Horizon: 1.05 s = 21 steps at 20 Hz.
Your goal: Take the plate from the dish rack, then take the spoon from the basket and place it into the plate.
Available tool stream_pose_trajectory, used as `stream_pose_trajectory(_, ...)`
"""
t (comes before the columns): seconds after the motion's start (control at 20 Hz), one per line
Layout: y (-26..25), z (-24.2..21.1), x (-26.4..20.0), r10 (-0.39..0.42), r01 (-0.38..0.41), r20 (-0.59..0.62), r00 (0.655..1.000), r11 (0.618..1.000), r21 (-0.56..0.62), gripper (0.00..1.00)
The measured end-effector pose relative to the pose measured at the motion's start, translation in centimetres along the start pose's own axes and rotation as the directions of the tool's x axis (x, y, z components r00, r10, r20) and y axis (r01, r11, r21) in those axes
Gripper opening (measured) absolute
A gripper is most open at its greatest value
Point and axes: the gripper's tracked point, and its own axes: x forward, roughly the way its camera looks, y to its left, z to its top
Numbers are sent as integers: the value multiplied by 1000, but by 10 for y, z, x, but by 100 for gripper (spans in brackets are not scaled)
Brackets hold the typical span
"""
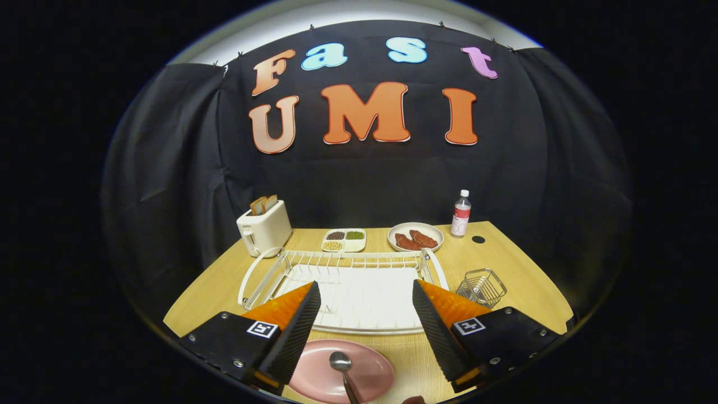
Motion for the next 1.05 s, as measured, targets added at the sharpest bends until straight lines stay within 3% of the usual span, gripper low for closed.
stream_pose_trajectory(0.45,-26,36,6,-58,56,70,996,998,25,97)
stream_pose_trajectory(1.05,-32,38,2,-93,91,85,992,995,31,97)
